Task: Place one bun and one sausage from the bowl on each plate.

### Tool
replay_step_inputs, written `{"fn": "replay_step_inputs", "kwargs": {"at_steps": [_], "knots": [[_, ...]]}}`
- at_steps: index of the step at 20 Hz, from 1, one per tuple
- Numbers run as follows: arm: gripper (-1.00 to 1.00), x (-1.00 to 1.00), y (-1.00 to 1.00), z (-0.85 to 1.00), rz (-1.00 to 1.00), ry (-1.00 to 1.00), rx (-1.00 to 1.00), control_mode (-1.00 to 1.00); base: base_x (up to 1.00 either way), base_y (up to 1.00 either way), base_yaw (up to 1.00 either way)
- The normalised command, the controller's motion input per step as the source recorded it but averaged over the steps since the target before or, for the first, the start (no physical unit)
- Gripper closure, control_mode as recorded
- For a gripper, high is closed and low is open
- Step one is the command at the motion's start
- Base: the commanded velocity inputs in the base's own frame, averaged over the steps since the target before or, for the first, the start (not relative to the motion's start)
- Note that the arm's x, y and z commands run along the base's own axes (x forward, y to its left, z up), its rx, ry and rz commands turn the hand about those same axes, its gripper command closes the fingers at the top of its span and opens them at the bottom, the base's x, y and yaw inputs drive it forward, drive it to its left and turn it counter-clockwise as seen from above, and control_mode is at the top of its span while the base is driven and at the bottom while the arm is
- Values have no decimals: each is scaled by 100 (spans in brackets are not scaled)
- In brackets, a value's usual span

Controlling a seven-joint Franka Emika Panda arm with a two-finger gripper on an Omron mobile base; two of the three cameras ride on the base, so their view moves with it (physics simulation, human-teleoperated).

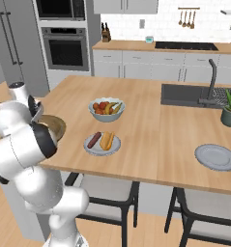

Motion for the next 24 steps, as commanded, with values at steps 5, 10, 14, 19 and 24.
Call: {"fn": "replay_step_inputs", "kwargs": {"at_steps": [5, 10, 14, 19, 24], "knots": [[100, -25, -91, 31, -3, -2, 0, -100, 0, 0, 0], [100, -1, -72, 37, -17, 0, 0, -100, 0, 0, 0], [100, -18, -59, 35, -22, 0, 0, -100, 0, 0, 0], [100, -42, -79, 22, -21, 0, 0, -100, 0, 0, 0], [100, -12, -78, 11, -20, 0, 0, -100, 0, 0, 0]]}}
